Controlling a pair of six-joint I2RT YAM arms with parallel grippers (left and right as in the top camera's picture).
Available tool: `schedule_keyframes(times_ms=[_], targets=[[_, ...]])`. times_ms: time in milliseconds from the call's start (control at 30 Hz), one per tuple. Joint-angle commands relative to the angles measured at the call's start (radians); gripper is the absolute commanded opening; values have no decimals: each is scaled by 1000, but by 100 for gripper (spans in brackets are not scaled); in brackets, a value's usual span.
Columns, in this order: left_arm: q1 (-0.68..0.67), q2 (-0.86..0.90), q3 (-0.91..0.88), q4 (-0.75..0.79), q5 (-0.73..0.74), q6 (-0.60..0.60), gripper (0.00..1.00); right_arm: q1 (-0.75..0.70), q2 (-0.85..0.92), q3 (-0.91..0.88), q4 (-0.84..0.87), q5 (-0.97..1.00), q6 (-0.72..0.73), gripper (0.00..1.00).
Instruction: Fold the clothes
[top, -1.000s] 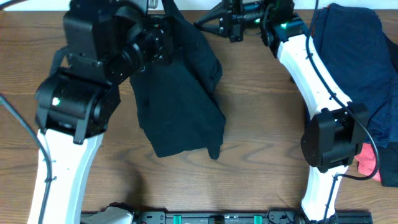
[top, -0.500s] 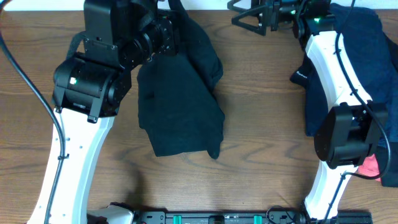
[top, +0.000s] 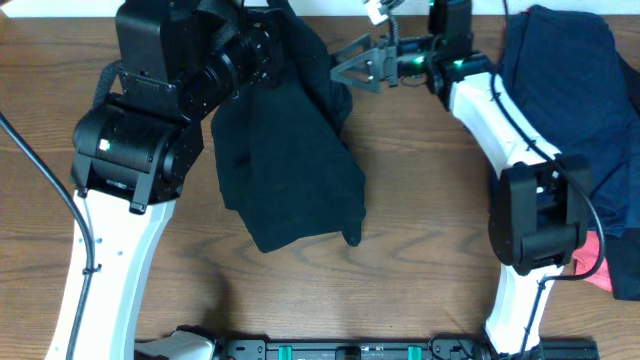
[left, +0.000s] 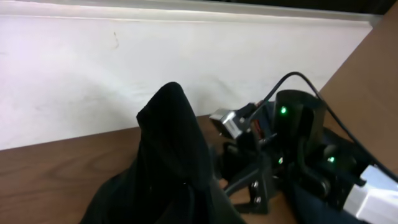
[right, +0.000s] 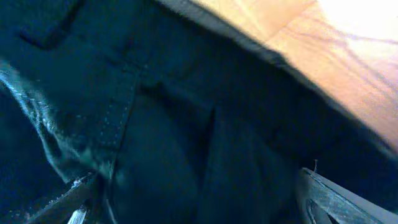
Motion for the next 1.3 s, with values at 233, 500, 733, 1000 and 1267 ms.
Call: schedule_keyframes(times_ms=[233, 500, 733, 1000, 1267], targets=[[2, -14, 13, -6, -14, 2, 6, 69, 8, -1, 3, 60, -37, 1], [0, 43, 13, -71, -9, -22, 6, -119, 8, -1, -49, 151, -50, 1], [0, 178, 13, -110, -10, -28, 6, -207, 8, 0, -412, 610, -264, 1], [1, 325, 13, -109, -11, -19, 10, -197, 6, 2, -640, 1183, -313, 1], [4, 440, 13, -108, -30, 55, 66, -246, -6, 97, -814, 1376, -285, 1]])
